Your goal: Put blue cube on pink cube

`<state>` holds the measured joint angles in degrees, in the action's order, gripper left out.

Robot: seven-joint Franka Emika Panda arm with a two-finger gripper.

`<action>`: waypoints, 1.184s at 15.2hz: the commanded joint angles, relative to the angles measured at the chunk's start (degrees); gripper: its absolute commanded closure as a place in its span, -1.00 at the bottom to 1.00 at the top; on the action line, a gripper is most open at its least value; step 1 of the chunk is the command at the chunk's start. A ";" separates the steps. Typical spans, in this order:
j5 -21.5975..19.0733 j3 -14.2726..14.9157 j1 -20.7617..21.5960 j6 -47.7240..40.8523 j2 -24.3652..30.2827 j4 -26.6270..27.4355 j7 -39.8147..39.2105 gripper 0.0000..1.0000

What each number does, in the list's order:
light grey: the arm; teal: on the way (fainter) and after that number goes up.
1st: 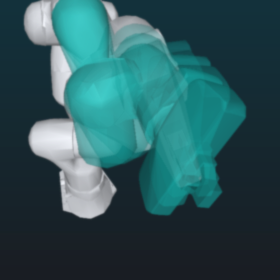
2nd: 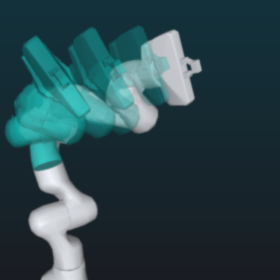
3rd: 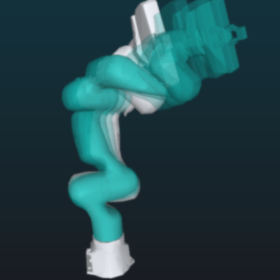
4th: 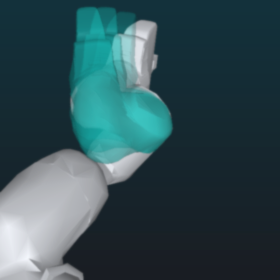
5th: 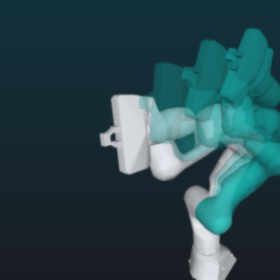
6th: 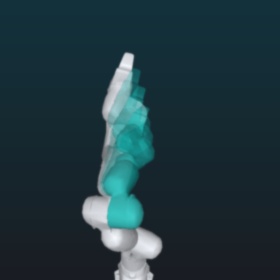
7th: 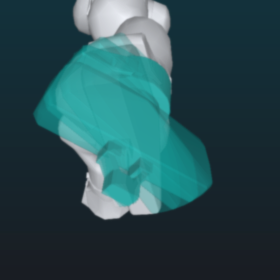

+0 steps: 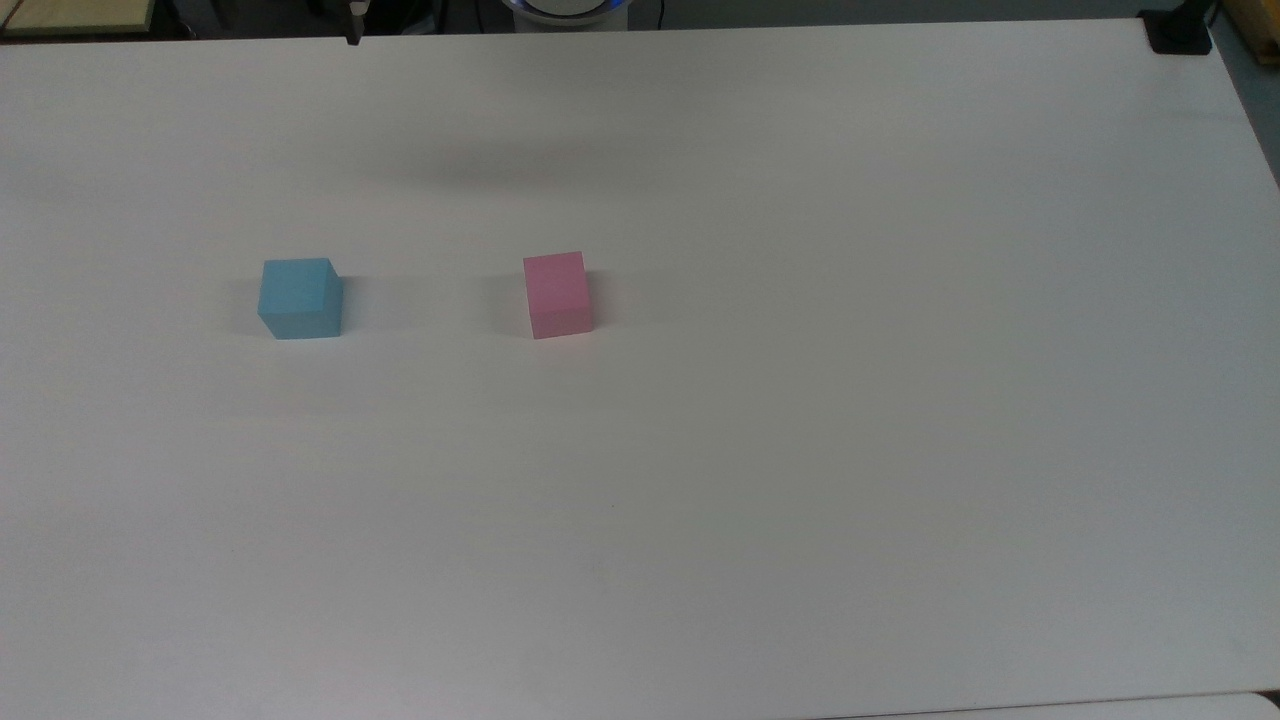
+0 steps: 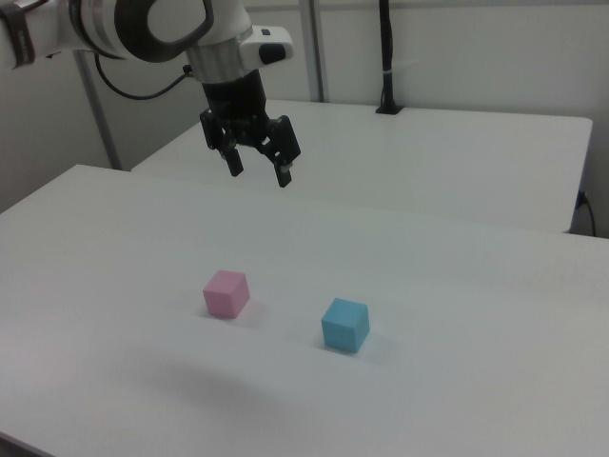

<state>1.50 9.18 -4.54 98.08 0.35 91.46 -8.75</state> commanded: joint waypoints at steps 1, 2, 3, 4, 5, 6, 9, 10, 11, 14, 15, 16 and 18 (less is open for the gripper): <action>0.08 0.05 0.41 0.09 -0.44 -1.72 -1.36 -1.00; 0.08 0.05 0.41 0.09 -0.44 -1.72 -1.44 -1.00; 0.00 -0.04 0.50 0.01 -0.44 -1.72 -1.36 -1.00; 0.00 -0.39 0.50 -0.17 -0.35 -1.72 -1.36 -1.00; 0.00 -0.48 0.67 -1.39 -0.43 -1.72 -1.27 -1.00; 0.08 -0.48 1.02 -2.79 -0.44 -1.72 -1.44 -1.00; 0.08 -0.57 1.20 -3.07 -0.44 -1.55 -1.45 -1.00; 0.00 -0.57 1.20 -3.25 -0.44 -1.55 -1.18 -1.00; 0.00 -0.57 1.20 -3.60 -0.44 -1.46 -1.09 -1.00; 0.08 -1.18 1.20 -5.53 -0.17 -1.81 -0.31 -1.00; 0.17 -2.32 0.85 -5.53 0.09 -1.81 0.22 -1.00; 0.17 -2.76 0.59 -5.53 0.18 -1.81 1.09 -1.00; 0.61 -2.94 0.67 -5.53 0.18 -1.73 1.89 -1.00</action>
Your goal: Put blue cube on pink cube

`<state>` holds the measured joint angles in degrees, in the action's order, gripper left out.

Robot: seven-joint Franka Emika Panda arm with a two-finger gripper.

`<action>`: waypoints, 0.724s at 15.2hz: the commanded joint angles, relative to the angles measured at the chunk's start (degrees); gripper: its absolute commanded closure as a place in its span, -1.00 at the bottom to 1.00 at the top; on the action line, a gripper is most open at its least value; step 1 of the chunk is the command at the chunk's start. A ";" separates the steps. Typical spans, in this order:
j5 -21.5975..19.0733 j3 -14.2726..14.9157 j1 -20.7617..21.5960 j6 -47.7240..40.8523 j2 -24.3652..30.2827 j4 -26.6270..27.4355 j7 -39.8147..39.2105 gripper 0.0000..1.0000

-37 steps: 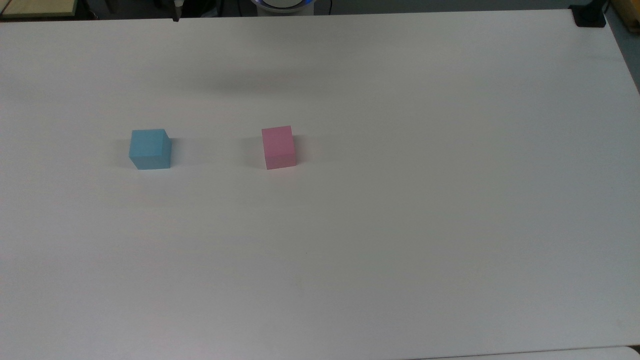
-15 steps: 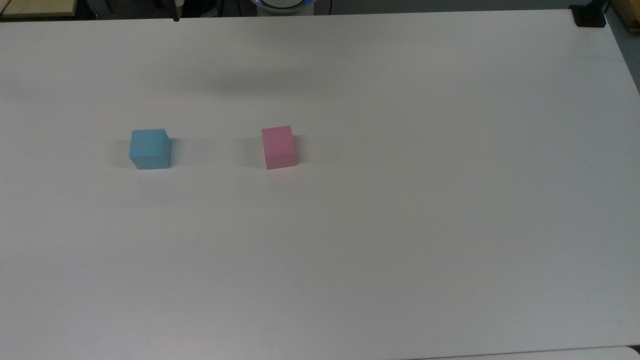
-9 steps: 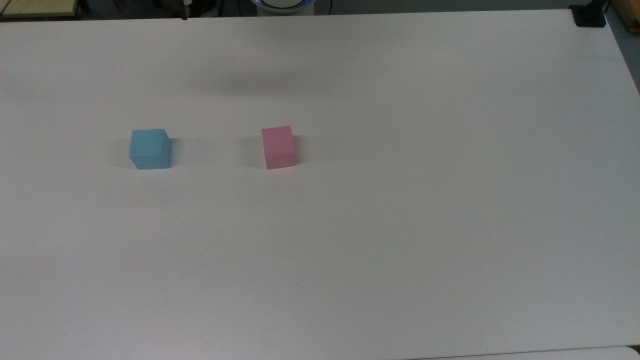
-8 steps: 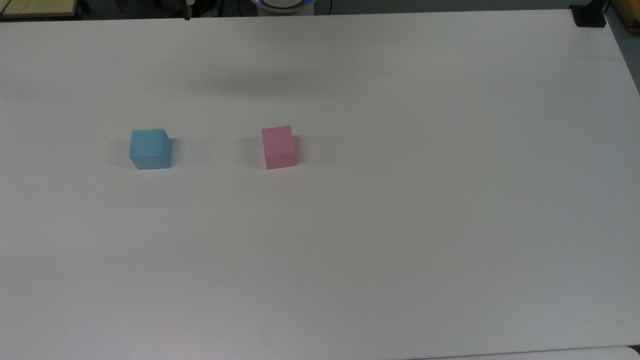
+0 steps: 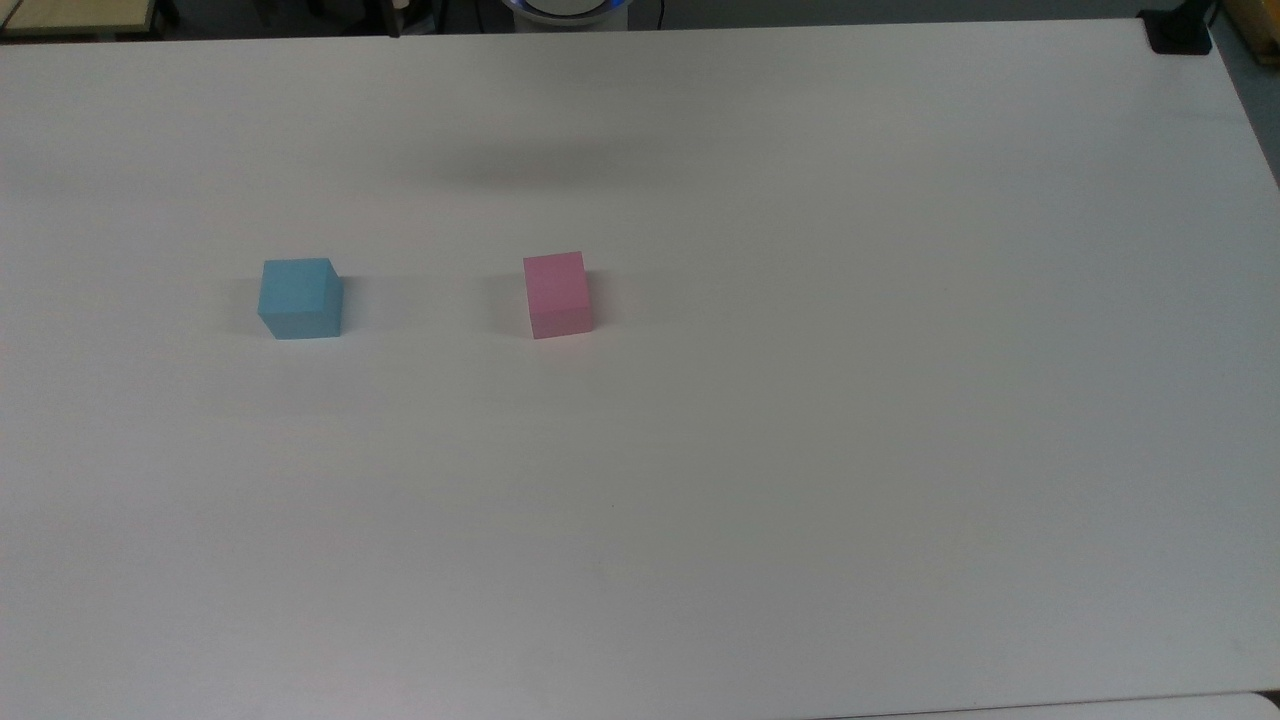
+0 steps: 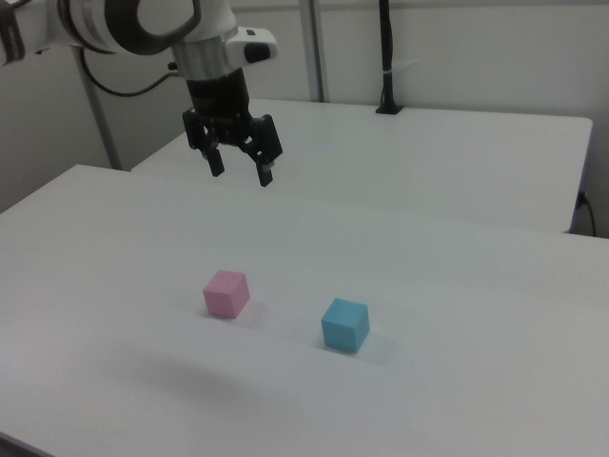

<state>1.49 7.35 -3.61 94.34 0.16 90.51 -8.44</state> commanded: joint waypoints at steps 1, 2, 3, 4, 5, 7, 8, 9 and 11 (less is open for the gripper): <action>0.70 -1.29 -0.17 -1.97 0.37 -0.69 1.24 -1.00; 0.70 -1.38 -0.08 -2.32 0.46 -0.52 1.06 -1.00; 0.70 -1.38 -0.08 -2.58 0.46 -0.51 0.80 -1.00; 0.70 -1.46 0.00 -2.93 0.46 -0.43 0.80 -1.00; 0.70 -1.46 0.09 -3.81 0.46 -0.43 0.80 -1.00; 0.70 -1.46 -0.08 -4.52 0.55 -0.43 0.71 -1.00; 0.70 -1.46 -0.26 -4.52 0.72 -0.43 0.62 -1.00; 0.70 -1.38 -0.43 -4.43 0.72 -0.43 0.01 -1.00; 0.70 -1.29 -1.22 -3.73 0.55 -0.25 -2.01 -1.00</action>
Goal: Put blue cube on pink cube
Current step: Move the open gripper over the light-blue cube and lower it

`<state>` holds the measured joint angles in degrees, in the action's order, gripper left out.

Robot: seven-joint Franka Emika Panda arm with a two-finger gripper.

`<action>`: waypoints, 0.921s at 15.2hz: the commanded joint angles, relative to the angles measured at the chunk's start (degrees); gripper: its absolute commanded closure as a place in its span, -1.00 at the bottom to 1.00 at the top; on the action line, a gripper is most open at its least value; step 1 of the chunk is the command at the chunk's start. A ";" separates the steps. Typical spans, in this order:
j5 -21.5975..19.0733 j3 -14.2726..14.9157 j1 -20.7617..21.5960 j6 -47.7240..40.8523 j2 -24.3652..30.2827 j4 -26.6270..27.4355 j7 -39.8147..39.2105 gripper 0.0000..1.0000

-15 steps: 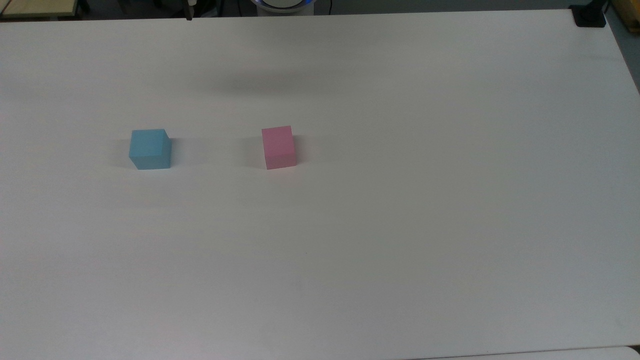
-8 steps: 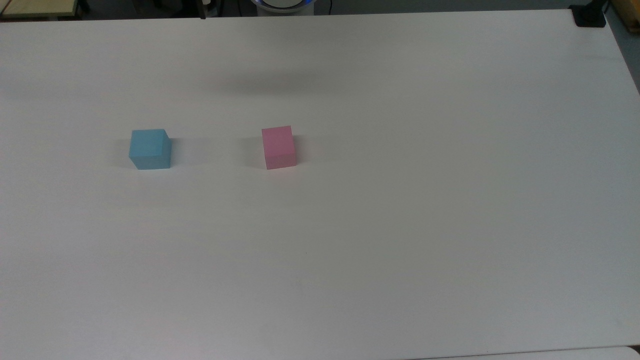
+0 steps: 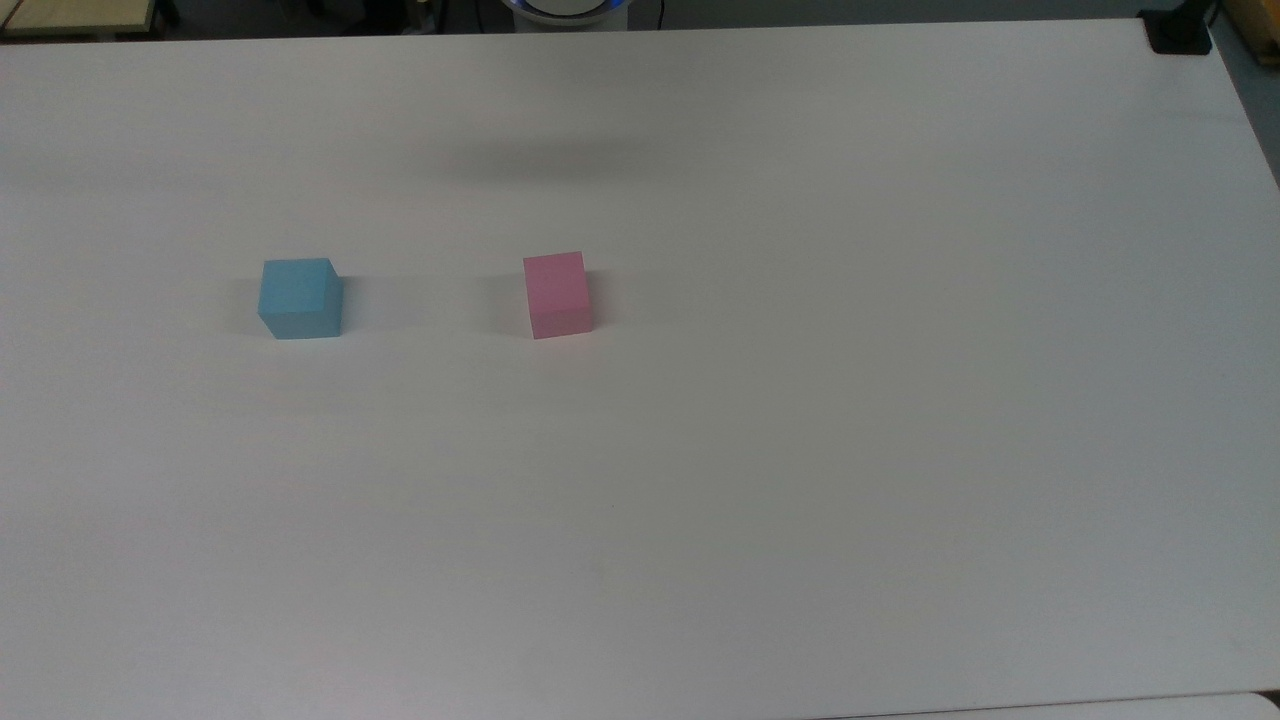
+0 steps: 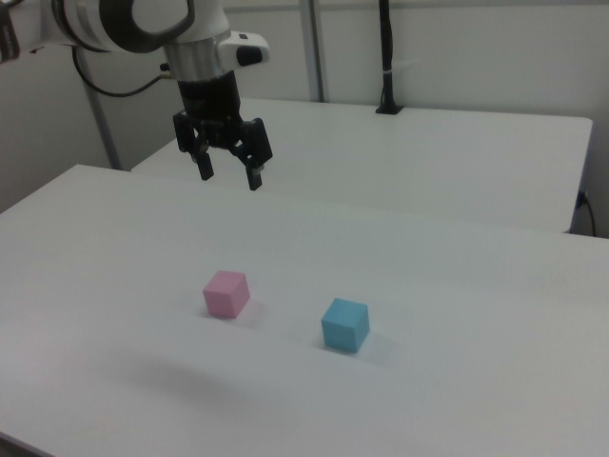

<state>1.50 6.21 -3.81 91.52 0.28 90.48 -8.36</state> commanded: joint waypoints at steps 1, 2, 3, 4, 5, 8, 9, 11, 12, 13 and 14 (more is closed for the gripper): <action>0.78 -0.14 -1.46 -0.47 0.25 0.21 -2.80 -1.00; 0.70 -0.06 -1.89 0.58 0.24 0.57 -3.33 -1.00; 0.44 -0.05 -2.33 1.55 0.24 1.01 -3.51 -1.00; 0.17 0.03 -2.77 2.08 0.24 1.71 -3.68 -1.00; -0.09 0.12 -3.30 2.34 0.07 2.15 -5.25 -1.00; -0.44 0.38 -5.14 4.18 -0.10 4.43 -10.87 -1.00; -0.53 0.39 -6.02 6.19 -0.19 5.83 -12.20 -1.00; -0.53 0.39 -7.34 12.26 -0.81 8.99 -13.09 -1.00; -0.53 0.39 -7.87 14.54 -2.03 10.05 -13.52 -1.00; -0.79 0.39 -8.31 16.04 -3.43 10.24 -13.61 -1.00; -1.58 0.39 -8.66 17.02 -5.45 10.06 -13.53 -1.00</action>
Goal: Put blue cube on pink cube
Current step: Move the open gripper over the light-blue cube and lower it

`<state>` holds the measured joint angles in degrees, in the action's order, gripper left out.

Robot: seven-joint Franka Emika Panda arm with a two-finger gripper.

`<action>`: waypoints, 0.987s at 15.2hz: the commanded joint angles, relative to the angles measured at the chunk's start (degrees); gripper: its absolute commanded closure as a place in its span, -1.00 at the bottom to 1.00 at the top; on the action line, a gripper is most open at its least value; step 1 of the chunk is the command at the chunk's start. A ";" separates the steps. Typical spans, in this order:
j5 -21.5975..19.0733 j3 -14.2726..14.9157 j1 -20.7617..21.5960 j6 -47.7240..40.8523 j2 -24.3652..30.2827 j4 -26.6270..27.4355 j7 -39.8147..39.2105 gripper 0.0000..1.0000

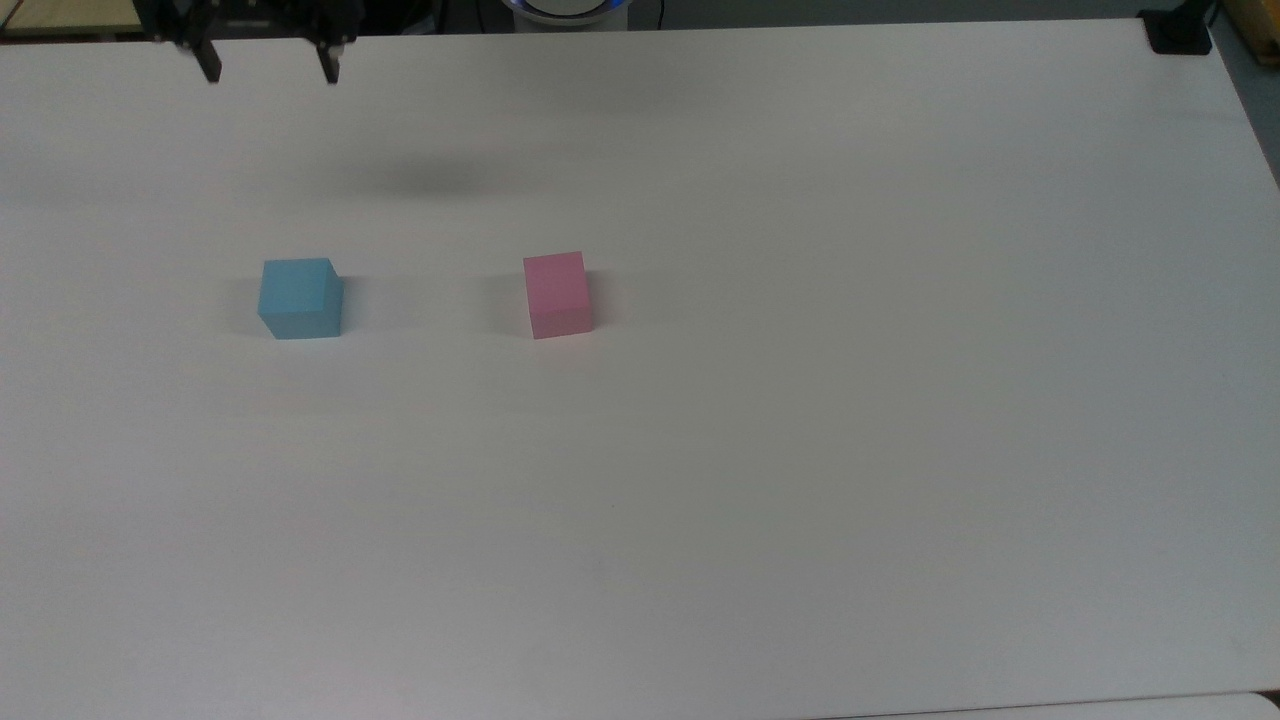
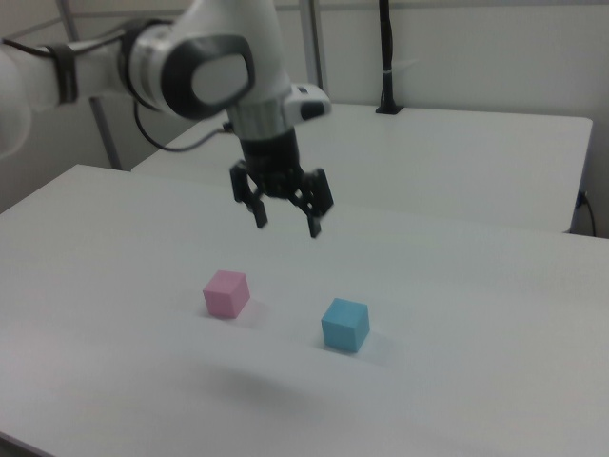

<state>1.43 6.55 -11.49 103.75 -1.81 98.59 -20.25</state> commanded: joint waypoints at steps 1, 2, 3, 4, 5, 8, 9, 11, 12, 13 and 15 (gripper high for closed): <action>-2.48 0.04 -1.25 6.01 -5.03 1.78 -1.72 -1.00; -3.01 0.04 -1.51 8.02 -6.35 1.87 -1.63 -1.00; -3.36 0.13 -1.52 9.61 -7.50 1.96 -1.54 -1.00; -3.63 0.13 -1.52 10.84 -8.73 1.96 -1.54 -1.00; -3.98 0.13 -1.60 12.07 -9.78 1.96 -1.28 -1.00; -4.24 0.13 -1.60 15.33 -11.98 2.04 -1.01 -1.00; -4.16 0.13 -1.69 15.60 -12.60 2.04 -1.10 -1.00; -4.16 0.13 -1.69 17.35 -14.35 2.13 -1.19 -1.00; -4.07 0.13 -1.61 18.23 -14.89 2.22 -1.19 -1.00; -4.07 0.13 -1.60 18.94 -15.24 2.22 -1.10 -1.00; -3.63 0.22 -1.60 20.34 -16.47 2.22 -1.10 -1.00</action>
<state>-1.39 6.55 -13.17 121.63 -17.24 100.48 -20.48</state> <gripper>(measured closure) 0.000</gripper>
